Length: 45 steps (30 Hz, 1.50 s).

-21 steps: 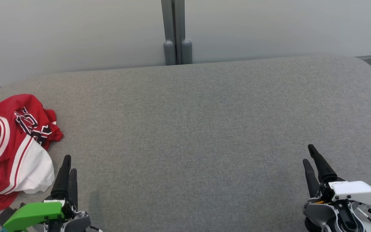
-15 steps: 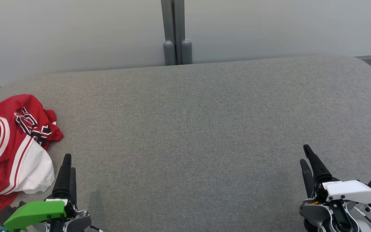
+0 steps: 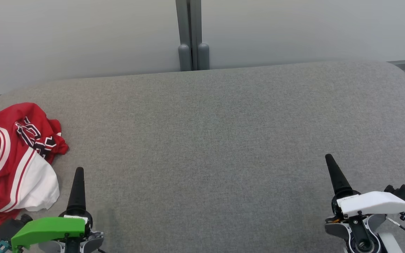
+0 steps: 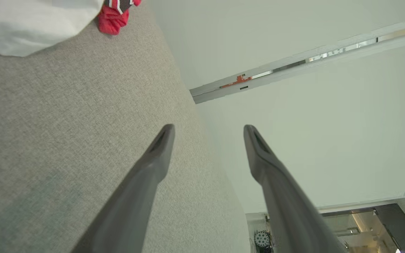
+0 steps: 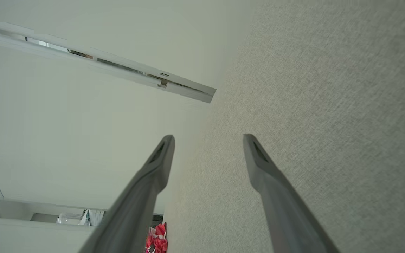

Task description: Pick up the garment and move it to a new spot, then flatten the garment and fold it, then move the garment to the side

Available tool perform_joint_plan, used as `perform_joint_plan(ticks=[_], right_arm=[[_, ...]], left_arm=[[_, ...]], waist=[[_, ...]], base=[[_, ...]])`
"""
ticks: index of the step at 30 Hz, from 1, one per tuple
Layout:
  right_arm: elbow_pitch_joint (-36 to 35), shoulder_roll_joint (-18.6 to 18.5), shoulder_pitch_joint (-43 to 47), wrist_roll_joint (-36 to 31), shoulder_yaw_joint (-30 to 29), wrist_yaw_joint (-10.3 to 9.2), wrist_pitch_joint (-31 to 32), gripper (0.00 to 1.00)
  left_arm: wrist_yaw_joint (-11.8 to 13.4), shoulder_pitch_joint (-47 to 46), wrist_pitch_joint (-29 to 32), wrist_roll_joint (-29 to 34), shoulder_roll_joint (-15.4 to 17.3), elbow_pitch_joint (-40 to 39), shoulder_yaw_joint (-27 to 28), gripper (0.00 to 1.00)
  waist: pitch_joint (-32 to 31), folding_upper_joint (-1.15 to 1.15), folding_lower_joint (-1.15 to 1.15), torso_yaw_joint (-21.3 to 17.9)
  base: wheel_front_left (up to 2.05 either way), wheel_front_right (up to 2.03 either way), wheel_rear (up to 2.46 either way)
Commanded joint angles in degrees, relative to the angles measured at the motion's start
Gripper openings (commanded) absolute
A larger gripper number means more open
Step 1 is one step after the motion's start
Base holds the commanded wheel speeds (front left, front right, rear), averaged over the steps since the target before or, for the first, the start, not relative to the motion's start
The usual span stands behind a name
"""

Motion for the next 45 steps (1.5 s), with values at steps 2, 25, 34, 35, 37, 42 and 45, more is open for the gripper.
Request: perform_joint_plan(ticks=[2,25,34,35,37,42,45], right_arm=[[-0.9,-0.3,-1.3,-4.3,0.5,0.01,-0.9,1.00],[-1.0,-0.4,-1.6,-29.6,2.3,0.02,-5.4,1.00],[-1.1,-0.5,-1.8,-37.5,3.5,0.02,-6.9,1.00],[-1.2,-0.5,-1.8,-38.4,3.6,0.02,-7.1,1.00],[-1.3,-0.5,-1.8,-40.0,3.8,0.02,-7.4,1.00],[-1.5,-0.5,-1.7,-43.3,4.4,0.02,-7.9,1.00],[-1.6,-0.5,-1.7,-45.2,4.8,0.02,-8.3,1.00]], left_arm=[[0.6,0.0,-1.0,4.5,0.4,-1.5,-0.6,1.00],[2.3,1.6,-5.5,30.8,0.6,-3.6,-3.8,1.00],[2.4,1.7,-7.0,38.4,0.6,-3.8,-4.6,1.00],[2.4,1.7,-7.2,39.3,0.6,-3.8,-4.7,1.00],[2.5,1.7,-7.5,40.8,0.6,-3.9,-4.9,1.00],[2.5,2.0,-8.3,44.2,0.6,-4.2,-5.2,1.00],[2.4,2.3,-8.7,46.3,0.7,-4.4,-5.4,1.00]], waist=[[0.0,0.00,0.00,0.0],[0.1,0.00,0.00,0.0],[0.1,0.00,0.00,0.0],[0.0,0.00,0.00,0.1],[0.0,0.00,0.00,0.1],[-0.2,0.00,0.00,0.1],[-0.2,0.00,0.00,0.1]], base=[[0.00,0.00,0.00],[0.00,0.00,0.00],[0.00,0.00,0.00],[0.00,0.00,0.00],[0.00,0.00,0.00],[0.00,0.00,0.00],[0.00,0.00,0.00]])
